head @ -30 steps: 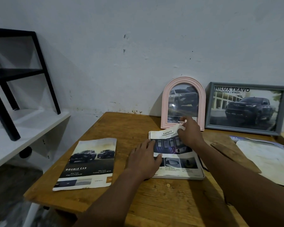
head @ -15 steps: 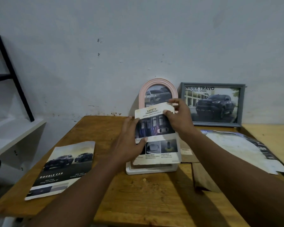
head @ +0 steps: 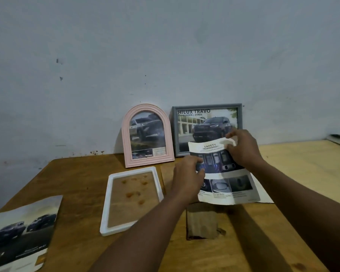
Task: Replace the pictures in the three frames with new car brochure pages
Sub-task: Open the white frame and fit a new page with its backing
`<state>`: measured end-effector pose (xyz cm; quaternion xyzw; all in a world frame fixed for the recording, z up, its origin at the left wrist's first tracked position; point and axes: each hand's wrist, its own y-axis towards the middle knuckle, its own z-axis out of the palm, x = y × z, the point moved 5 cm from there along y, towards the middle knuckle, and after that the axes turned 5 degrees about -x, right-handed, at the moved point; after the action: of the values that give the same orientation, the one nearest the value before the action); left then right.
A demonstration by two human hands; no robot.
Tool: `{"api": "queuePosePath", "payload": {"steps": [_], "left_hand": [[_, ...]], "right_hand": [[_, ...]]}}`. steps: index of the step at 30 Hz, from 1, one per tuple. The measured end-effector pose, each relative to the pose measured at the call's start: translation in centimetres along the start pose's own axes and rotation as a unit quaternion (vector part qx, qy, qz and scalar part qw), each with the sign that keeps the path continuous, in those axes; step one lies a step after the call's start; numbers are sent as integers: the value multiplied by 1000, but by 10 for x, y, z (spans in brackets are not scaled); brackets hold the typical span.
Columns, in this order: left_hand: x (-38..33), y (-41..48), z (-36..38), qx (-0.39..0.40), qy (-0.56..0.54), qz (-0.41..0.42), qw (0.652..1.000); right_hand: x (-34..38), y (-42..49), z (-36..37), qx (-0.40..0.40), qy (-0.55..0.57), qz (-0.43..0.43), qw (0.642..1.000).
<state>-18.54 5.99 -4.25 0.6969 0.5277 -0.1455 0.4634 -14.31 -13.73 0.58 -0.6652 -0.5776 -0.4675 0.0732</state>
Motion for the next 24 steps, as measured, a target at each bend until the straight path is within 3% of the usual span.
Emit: {"api": "queuePosePath", "payload": {"steps": [4,9,14,19,24], "left_hand": [[-25,6,51,19,17,-4,1000],[-19,11,103,78,74,-50,993],[-6,6,130,175,209,37,961],[-8,8,128,203,259,70,942],[-14,8,110,207,232,70,948]], "right_hand": [[-36,19,-23,12,-78,-26,997],[-80,30,-13,100,-175,-21,979],[-113,-2,24,203,-230,-46,951],[-119,-16,30,169,-221,-41,960],[-102,-13,23,166,-220,-35,961]]}}
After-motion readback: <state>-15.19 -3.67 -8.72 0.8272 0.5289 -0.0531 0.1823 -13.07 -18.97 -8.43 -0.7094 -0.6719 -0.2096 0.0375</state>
